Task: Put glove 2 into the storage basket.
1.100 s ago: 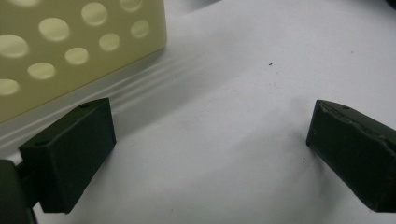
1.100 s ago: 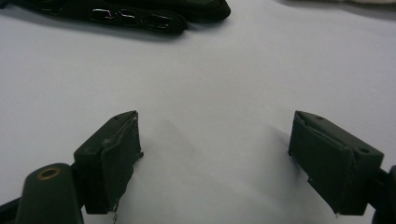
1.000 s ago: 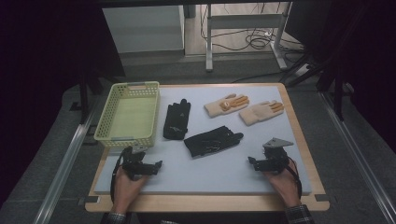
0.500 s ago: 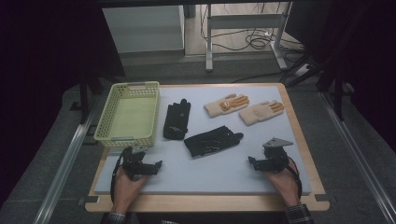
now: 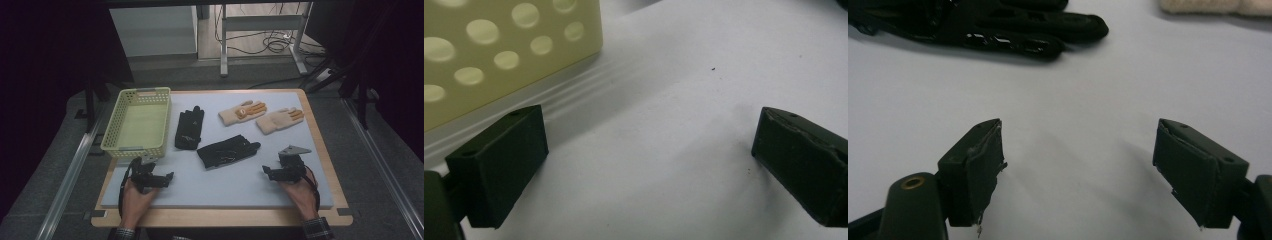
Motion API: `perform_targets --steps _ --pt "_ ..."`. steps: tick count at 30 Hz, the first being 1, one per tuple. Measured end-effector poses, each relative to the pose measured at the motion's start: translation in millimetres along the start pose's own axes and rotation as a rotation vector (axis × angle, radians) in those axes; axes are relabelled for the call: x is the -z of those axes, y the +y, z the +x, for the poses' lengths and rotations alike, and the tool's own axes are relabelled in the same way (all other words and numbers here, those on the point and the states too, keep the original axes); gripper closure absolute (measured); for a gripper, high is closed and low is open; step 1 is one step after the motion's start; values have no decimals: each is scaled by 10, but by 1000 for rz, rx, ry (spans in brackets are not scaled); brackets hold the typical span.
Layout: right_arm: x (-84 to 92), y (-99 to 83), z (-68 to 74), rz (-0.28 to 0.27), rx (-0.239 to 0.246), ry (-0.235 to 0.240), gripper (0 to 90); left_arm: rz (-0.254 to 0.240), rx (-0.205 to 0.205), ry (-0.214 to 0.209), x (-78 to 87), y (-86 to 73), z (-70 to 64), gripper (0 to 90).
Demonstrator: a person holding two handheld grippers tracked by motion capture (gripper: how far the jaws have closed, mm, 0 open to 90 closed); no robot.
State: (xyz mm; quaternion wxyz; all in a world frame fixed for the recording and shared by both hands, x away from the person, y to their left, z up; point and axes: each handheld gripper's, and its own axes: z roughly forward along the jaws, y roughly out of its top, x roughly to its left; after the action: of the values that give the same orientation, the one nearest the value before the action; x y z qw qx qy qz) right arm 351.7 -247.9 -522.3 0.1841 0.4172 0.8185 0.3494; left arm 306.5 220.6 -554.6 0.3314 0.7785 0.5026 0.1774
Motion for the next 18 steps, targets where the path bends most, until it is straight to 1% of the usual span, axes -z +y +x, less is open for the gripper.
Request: perform_targets --steps 3,4,8,9,10,13,14,15,17,18 --pt "-4 28 17 -2 0 9 202 0 0 0 0 0 -1 20" --pt "-16 55 34 -5 -3 24 211 0 0 0 0 0 -1 20" --pt "-41 101 64 -7 -1 53 234 -1 0 0 0 0 -1 20" --pt "-53 120 74 -7 3 61 247 -1 0 0 0 0 -1 20" --pt "-76 165 104 -10 8 81 281 -1 0 0 0 0 -1 20" --pt "-98 212 130 -11 13 95 308 -1 0 0 0 -1 -1 20" --pt "-127 279 165 -11 17 112 340 -1 1 1 0 -1 -1 20" --pt "-127 279 165 -11 17 112 340 -1 1 1 0 -1 -1 20" --pt "-166 370 203 -21 19 132 385 -1 1 0 0 -1 -1 20" --pt "-179 391 211 -24 21 136 394 -1 1 0 0 -1 -1 20"
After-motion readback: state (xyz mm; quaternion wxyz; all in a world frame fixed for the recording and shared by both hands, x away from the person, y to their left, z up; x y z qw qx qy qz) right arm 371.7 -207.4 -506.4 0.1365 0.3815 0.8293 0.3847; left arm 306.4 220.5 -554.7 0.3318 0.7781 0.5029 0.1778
